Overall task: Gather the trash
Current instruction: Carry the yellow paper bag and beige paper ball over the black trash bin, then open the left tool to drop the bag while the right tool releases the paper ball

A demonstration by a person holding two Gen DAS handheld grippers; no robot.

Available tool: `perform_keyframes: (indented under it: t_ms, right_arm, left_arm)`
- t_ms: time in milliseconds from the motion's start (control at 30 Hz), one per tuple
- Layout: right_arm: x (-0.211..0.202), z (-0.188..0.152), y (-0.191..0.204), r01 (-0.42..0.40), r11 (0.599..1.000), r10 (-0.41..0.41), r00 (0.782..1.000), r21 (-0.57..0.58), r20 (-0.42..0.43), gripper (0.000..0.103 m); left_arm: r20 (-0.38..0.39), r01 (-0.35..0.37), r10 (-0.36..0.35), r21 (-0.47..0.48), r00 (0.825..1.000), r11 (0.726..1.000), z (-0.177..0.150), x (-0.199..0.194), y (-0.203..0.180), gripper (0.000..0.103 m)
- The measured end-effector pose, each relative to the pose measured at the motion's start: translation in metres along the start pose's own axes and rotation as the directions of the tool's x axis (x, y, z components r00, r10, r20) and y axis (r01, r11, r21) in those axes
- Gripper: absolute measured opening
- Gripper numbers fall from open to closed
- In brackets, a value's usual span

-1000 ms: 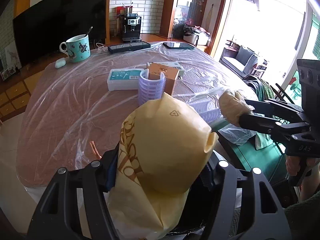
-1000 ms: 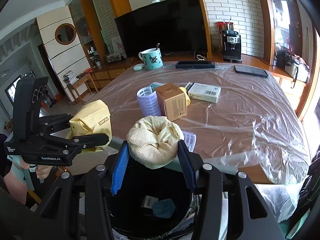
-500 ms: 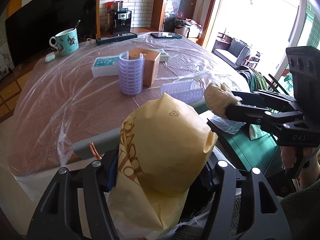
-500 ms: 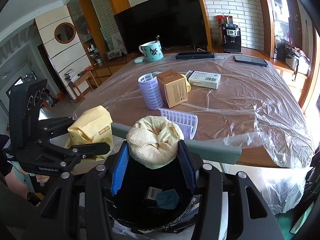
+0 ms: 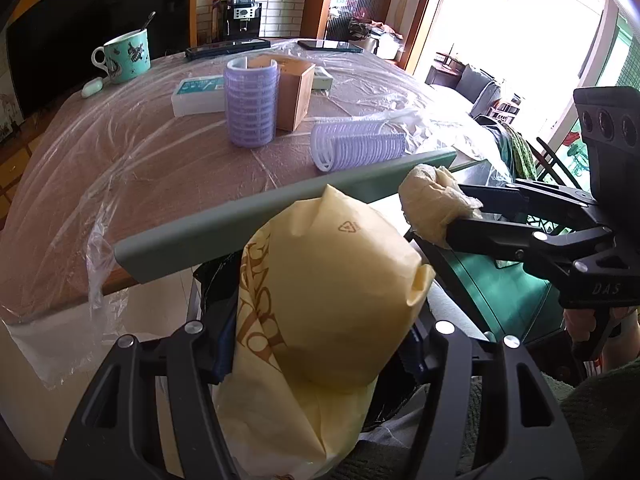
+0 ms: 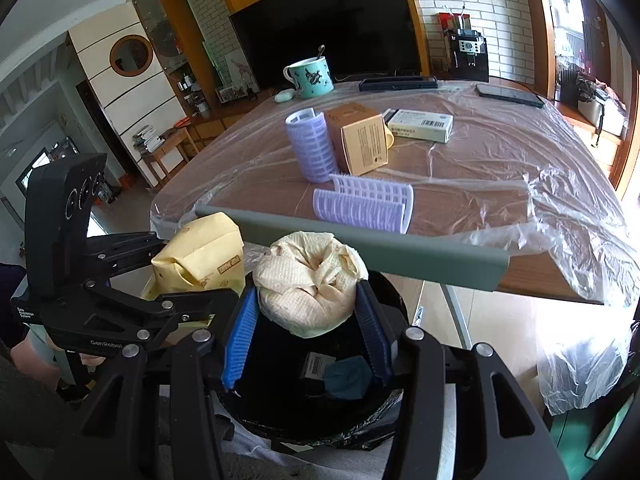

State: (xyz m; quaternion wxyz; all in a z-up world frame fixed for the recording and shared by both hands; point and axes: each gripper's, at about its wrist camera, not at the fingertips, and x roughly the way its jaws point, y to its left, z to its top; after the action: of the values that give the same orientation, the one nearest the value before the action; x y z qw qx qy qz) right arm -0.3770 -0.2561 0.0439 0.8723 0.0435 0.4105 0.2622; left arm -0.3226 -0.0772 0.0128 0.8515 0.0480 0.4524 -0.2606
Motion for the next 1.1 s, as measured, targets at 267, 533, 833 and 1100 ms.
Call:
perform_keyframes:
  t_ms: [267,533,833,1100]
  right_arm:
    - [0.009,-0.008,-0.001,0.005,1.0,-0.005,1.0,0.011,-0.026,0.049]
    - [0.019,-0.015,-0.004,0.015,1.0,-0.014,0.998,0.016,-0.053,0.049]
    - [0.034,-0.024,-0.009,0.031,0.999,-0.029,0.996,0.023,-0.089,0.049]
    - [0.049,-0.031,-0.013,0.042,0.999,-0.038,0.992,0.032,-0.119,0.049]
  left_arm:
    - [-0.025,-0.001,0.001,-0.002,1.0,1.0,-0.007,0.011,0.002,0.063]
    - [-0.057,-0.007,0.006,-0.007,0.998,1.0,-0.014,0.025,0.005,0.063]
    - [-0.09,-0.026,0.024,-0.012,0.996,1.0,-0.02,0.04,0.01,0.063]
    - [-0.121,-0.048,0.047,-0.01,0.992,0.999,-0.022,0.052,0.014,0.063]
